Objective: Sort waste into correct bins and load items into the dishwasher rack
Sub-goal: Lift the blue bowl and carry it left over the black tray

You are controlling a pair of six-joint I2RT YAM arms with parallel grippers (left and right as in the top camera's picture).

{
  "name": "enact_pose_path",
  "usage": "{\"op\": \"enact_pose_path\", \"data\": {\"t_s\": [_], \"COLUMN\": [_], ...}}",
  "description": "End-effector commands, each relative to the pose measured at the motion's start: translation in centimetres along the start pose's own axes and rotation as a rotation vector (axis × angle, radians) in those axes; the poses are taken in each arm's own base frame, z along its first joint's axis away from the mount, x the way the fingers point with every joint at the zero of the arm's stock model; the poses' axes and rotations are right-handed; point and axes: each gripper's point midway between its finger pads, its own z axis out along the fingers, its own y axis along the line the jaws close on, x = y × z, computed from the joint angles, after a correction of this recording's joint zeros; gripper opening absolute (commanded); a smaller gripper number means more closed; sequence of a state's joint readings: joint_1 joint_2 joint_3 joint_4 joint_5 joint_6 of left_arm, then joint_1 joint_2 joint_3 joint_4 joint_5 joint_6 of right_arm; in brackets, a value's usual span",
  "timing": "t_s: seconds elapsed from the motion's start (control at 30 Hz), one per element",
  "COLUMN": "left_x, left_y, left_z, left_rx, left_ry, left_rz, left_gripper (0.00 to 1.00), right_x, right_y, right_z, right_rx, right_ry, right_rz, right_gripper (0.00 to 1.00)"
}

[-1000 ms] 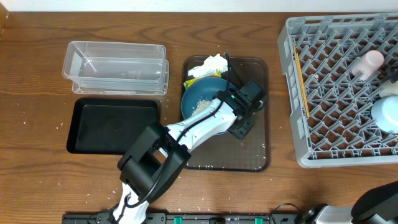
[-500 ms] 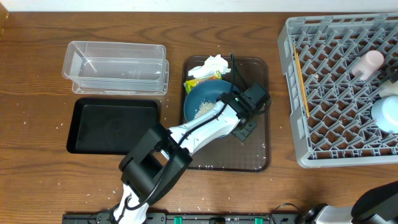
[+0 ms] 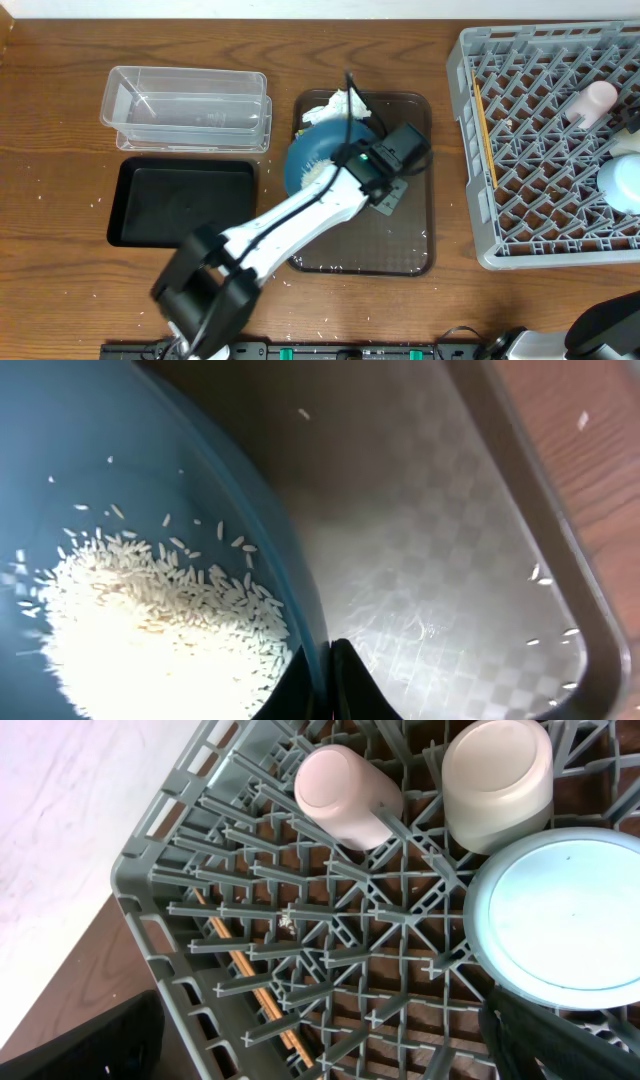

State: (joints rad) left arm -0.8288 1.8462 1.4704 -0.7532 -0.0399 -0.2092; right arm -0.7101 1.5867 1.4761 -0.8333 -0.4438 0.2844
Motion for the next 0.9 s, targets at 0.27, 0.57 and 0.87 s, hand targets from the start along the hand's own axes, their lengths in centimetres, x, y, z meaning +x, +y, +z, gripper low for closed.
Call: {"op": "enact_pose_path", "data": {"t_s": [0.27, 0.57, 0.87], "left_x": [-2.0, -2.3, -1.7], "left_y": [8.6, 13.7, 17.5], "left_z": [-5.8, -10.0, -11.5], "left_rx": [-0.071, 0.062, 0.206], "left_ry": [-0.119, -0.183, -0.188], "left_rz": [-0.378, -0.559, -0.709], "left_gripper": [0.06, 0.06, 0.06], "right_x": [0.0, -0.1, -0.1], "right_y": [-0.1, -0.2, -0.2], "right_z": [0.1, 0.0, 0.0], "right_rx": [0.003, 0.005, 0.005], "right_ry": [0.0, -0.001, -0.001], "right_rz": [-0.008, -0.006, -0.006], "right_gripper": [0.99, 0.99, 0.99]}}
